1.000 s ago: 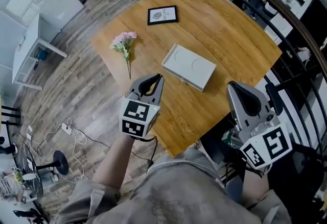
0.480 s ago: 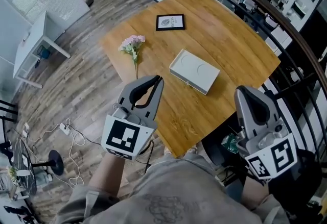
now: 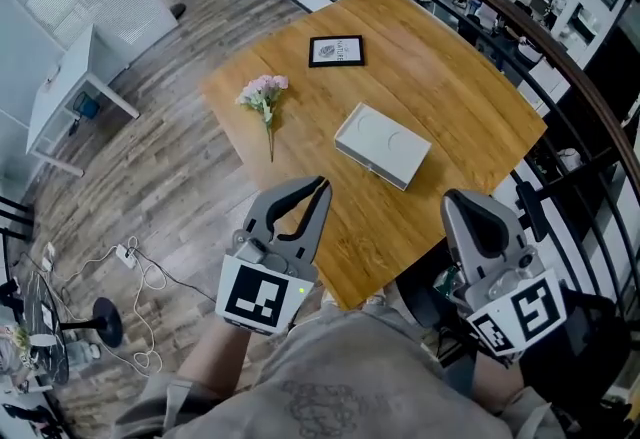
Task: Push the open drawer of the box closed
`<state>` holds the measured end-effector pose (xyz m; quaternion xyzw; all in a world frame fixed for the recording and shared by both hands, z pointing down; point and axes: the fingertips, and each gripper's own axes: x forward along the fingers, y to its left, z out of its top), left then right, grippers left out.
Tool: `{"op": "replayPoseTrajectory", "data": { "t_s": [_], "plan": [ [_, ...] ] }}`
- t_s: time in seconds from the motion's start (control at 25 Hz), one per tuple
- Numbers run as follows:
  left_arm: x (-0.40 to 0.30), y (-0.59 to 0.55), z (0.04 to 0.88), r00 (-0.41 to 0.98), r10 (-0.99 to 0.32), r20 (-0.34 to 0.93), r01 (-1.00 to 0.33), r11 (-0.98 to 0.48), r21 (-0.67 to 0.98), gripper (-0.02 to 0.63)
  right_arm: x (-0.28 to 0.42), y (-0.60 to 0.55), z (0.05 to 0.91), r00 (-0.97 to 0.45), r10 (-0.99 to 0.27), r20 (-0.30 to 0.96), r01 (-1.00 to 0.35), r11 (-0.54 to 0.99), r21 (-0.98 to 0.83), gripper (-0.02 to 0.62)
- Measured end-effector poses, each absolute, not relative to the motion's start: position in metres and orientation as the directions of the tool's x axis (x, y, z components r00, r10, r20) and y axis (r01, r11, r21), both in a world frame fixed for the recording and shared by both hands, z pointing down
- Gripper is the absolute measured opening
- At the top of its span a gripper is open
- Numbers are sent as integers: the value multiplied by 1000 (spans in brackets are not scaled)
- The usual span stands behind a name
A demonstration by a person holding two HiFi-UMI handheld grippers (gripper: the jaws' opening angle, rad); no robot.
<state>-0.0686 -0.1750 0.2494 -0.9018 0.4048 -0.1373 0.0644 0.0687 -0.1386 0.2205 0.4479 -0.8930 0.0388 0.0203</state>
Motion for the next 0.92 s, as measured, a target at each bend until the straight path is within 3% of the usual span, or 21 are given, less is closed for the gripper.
{"op": "replayPoseTrajectory", "data": {
  "t_s": [0.36, 0.92],
  "plan": [
    [-69, -162, 295, 624, -719, 307, -695, -690, -204, 26, 63, -135, 260, -606, -779, 158, -795, 602, -82, 31],
    [-75, -162, 286, 611, -736, 293, -711, -672, -207, 26, 60, -133, 261, -608, -778, 161, -793, 604, -75, 32]
  ]
}}
